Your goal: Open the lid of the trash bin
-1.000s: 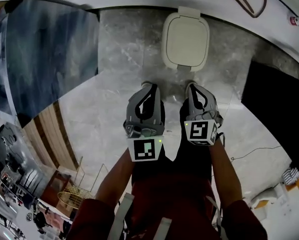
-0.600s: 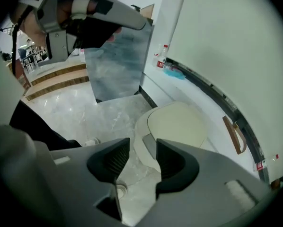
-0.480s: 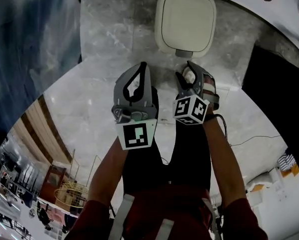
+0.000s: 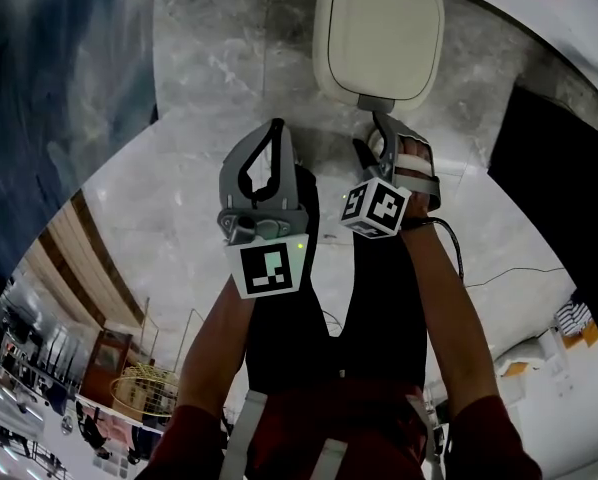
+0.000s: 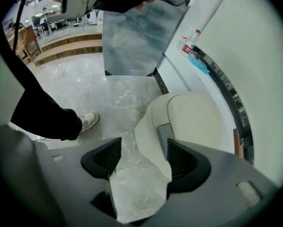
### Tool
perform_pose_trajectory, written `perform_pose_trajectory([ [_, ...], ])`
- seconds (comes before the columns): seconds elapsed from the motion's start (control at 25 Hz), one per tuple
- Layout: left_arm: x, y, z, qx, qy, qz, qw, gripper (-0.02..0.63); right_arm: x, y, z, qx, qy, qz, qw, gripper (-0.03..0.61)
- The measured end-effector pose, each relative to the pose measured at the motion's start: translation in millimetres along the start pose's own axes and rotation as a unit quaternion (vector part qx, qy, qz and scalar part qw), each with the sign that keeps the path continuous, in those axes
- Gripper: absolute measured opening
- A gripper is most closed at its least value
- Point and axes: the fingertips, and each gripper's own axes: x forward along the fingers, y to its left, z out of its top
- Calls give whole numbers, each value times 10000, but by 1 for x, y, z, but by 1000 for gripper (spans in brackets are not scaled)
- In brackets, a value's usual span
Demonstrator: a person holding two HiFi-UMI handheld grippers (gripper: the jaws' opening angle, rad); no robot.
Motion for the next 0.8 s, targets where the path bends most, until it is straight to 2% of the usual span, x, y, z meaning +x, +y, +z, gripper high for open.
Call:
perform_pose_trajectory([
  [0.24,1,1,-7,28,73,-37,10000,6,9,-5,-3,-134,220,-47,9997,287],
  [0.8,10,5,-8,6,92,64,9999,6,12,-3,-7,-483,306,-189,9982,290],
])
